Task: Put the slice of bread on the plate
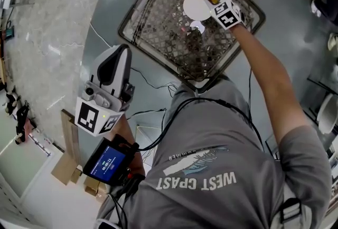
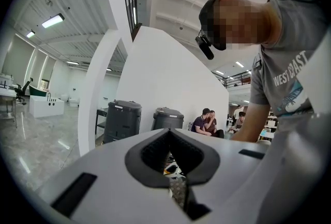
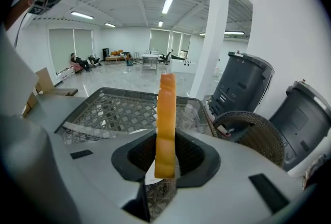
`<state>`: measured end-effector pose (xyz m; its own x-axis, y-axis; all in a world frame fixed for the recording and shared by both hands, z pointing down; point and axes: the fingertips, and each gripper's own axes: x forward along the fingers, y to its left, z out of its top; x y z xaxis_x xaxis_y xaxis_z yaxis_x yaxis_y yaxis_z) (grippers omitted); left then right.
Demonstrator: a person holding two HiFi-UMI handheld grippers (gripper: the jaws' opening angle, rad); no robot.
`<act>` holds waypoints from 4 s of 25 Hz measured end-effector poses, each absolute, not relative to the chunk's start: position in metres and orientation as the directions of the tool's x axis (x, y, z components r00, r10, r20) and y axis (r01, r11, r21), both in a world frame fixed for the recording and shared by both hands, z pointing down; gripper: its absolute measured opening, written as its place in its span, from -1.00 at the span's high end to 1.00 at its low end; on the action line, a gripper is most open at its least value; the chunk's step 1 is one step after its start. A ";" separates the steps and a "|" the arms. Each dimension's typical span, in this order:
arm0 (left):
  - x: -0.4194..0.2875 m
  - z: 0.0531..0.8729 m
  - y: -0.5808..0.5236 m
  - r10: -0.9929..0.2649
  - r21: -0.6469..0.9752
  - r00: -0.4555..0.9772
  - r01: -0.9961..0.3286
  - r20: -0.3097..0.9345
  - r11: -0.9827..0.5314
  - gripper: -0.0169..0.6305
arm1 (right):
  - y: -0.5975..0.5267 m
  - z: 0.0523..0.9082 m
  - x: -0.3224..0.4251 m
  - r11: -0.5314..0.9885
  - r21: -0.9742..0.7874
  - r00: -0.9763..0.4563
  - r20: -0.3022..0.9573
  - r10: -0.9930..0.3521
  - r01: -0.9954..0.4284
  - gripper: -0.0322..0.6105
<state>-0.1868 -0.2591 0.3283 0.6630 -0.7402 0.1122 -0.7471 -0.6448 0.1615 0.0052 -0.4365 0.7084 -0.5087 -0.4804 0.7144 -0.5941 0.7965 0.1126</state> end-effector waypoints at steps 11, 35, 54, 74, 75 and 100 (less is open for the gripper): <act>-0.188 0.336 -0.260 -0.741 0.187 0.658 -0.751 0.133 -0.633 0.92 | -0.432 0.732 0.003 0.828 0.255 -0.427 0.759 -0.492 -0.500 0.64; -0.189 0.347 -0.260 -0.736 0.224 0.658 -0.750 0.161 -0.622 0.92 | -0.398 0.779 -0.012 0.833 0.551 -0.255 0.812 -0.525 0.039 0.60; -0.178 0.345 -0.263 -0.721 0.192 0.679 -0.733 0.139 -0.653 0.92 | -0.357 0.820 0.004 0.975 0.201 -0.154 0.971 -0.185 0.093 0.33; -0.155 0.308 -0.255 -0.665 0.104 0.747 -0.662 0.007 -0.742 0.92 | -0.345 0.557 -0.021 0.809 -0.256 -0.771 0.543 -0.332 -0.529 0.89; -0.153 0.305 -0.254 -0.660 0.098 0.751 -0.657 0.001 -0.748 0.92 | -0.340 0.526 -0.019 0.805 -0.259 -0.796 0.475 -0.376 -0.534 0.88; -0.122 0.248 -0.254 -0.543 -0.075 0.834 -0.551 -0.099 -0.831 0.92 | -0.231 0.179 0.028 0.794 -0.007 -0.790 -0.098 -0.606 -0.608 0.89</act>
